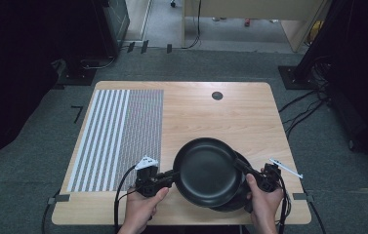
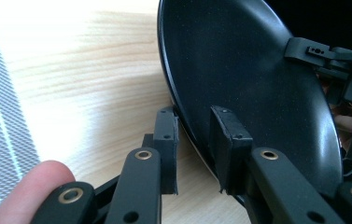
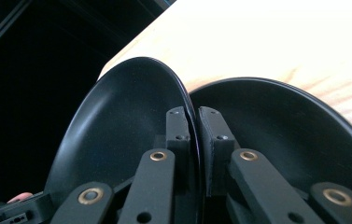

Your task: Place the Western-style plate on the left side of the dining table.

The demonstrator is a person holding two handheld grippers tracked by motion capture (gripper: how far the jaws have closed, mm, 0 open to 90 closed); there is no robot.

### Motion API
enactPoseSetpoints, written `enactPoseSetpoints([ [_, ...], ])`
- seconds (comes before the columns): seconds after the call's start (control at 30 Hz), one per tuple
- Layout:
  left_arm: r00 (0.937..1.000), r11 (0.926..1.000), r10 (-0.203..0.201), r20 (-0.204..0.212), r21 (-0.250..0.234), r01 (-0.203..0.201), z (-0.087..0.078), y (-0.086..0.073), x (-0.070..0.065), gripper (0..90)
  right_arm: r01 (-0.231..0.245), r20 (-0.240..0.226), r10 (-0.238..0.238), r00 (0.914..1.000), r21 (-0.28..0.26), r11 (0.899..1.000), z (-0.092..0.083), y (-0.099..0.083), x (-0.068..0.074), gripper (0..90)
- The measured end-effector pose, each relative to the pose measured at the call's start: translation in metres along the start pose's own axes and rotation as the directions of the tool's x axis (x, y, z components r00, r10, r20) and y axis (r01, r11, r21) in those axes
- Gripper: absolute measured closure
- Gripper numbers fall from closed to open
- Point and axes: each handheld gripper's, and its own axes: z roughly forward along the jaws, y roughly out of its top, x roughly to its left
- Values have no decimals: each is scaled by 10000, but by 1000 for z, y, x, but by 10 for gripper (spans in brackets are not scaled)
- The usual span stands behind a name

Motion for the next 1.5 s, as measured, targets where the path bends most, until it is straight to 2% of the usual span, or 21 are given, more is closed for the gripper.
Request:
enactPoseSetpoints([
  [0.4,9996,9994,-240,-132,-234,236,-18,17,24,736,191,-148,-188,9997,182,9997,30,10,26,838],
  [0.8,9978,9973,-498,-449,-562,472,-40,32,52,736,345,-404,-330,9986,350,9988,66,14,53,839],
  [1.1,9930,9922,-853,-812,-978,772,-55,39,75,736,536,-567,-500,9971,626,9966,98,17,76,838],
  [1.2,9903,9911,-964,-999,-1010,863,-55,39,81,736,653,-570,-613,9965,703,9954,109,17,80,835],
  [1.5,9841,9858,-1307,-1200,-1212,1162,-66,42,101,737,582,-689,-508,9963,1105,9922,137,17,91,833],
])
